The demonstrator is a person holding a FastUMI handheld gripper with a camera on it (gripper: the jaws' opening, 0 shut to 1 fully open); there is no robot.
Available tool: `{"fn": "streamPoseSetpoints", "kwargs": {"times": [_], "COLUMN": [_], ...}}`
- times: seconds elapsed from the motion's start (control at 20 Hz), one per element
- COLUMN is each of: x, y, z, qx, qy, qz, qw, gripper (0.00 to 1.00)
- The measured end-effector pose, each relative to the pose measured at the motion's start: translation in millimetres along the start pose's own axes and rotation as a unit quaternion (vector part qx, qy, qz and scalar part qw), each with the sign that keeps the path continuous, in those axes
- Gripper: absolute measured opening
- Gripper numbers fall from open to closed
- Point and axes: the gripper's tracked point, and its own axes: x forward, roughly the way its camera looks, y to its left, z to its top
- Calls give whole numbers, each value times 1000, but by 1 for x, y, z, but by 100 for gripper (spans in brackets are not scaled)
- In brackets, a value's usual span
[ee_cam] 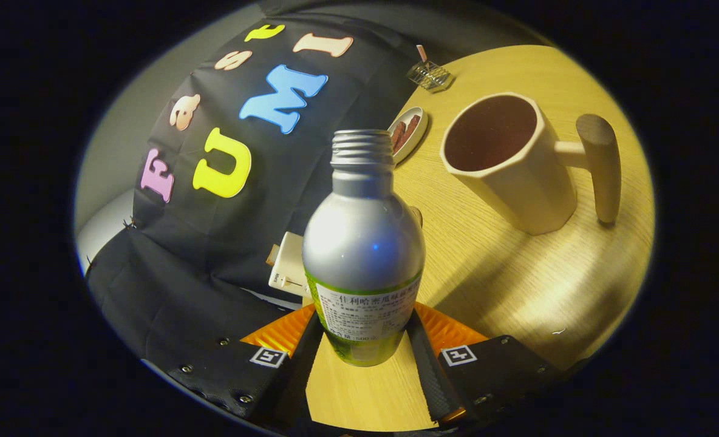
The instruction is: Take the bottle from table, then pour the juice into the cup, finally place the bottle on the coaster
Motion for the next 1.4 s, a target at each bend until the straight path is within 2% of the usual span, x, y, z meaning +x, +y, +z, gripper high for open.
{"fn": "streamPoseSetpoints", "kwargs": {"times": [0.3, 0.65, 1.4], "x": [2, 9, 8], "y": [2, 12, 31], "z": [6, 12, 22], "qx": [88, 172, 276], "qy": [5, 16, 29], "qz": [16, 33, 61], "qw": [996, 984, 959], "gripper": [77, 77, 77]}}
